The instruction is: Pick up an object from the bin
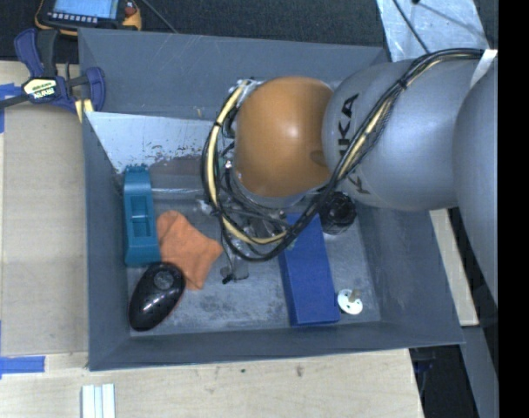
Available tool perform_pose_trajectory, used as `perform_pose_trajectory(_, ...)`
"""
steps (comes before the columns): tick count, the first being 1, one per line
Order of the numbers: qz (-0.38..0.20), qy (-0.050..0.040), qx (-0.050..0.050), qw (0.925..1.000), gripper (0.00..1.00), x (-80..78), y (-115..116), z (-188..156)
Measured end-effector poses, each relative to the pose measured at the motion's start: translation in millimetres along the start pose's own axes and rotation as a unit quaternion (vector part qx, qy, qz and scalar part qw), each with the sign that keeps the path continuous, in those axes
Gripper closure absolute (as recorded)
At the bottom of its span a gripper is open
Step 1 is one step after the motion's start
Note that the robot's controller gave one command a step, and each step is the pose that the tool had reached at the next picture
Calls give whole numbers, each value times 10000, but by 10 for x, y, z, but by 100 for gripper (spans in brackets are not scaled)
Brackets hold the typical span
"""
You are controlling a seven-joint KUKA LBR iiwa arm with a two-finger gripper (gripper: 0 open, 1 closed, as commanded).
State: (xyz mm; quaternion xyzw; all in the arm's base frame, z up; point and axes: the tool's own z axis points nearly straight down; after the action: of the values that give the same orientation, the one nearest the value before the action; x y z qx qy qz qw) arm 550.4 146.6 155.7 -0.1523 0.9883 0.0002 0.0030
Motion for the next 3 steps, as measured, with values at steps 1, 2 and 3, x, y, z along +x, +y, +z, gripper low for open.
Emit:
perform_pose_trajectory(1, -239, 33, -7, 9997, 0, 12, 25, 181)
perform_pose_trajectory(2, 816, 39, 0, 9967, 0, -16, 149, 277)
perform_pose_trajectory(3, -587, 11, -2, 9983, 0, -30, 289, 766)
